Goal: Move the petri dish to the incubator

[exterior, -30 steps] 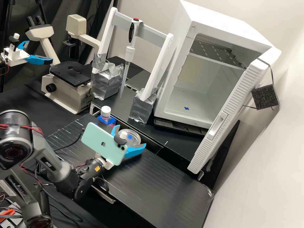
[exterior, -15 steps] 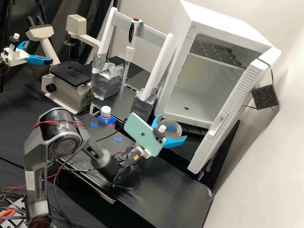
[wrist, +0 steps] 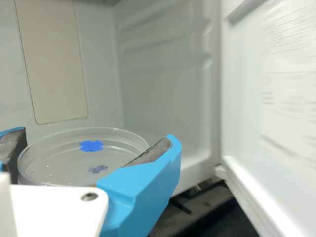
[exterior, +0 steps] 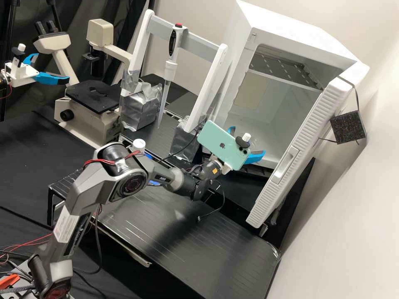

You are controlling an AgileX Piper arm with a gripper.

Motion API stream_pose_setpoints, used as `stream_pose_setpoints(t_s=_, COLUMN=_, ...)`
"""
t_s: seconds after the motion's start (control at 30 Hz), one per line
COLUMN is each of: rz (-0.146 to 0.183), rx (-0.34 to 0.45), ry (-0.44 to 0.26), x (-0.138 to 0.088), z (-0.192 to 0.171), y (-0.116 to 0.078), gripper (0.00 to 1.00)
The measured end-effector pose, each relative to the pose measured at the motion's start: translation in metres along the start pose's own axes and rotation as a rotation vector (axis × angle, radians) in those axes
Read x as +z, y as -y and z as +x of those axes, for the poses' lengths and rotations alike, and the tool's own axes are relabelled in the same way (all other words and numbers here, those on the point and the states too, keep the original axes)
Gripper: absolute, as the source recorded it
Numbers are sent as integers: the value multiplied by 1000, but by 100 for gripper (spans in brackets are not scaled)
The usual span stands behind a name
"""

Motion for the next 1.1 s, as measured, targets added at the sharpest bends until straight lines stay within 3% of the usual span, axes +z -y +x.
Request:
stream_pose_setpoints(t_s=0.4, rz=0, rx=-36, ry=70, x=13, z=66, y=12, gripper=0)
stream_pose_setpoints(t_s=0.67, rz=-26, rx=-50, ry=99, x=24, z=82, y=15, gripper=0)
stream_pose_setpoints(t_s=1.03, rz=-32, rx=-62, ry=87, x=23, z=90, y=24, gripper=0)
stream_pose_setpoints(t_s=1.07, rz=-35, rx=-62, ry=87, x=23, z=90, y=24, gripper=100)
stream_pose_setpoints(t_s=1.1, rz=-36, rx=-62, ry=87, x=23, z=90, y=24, gripper=100)
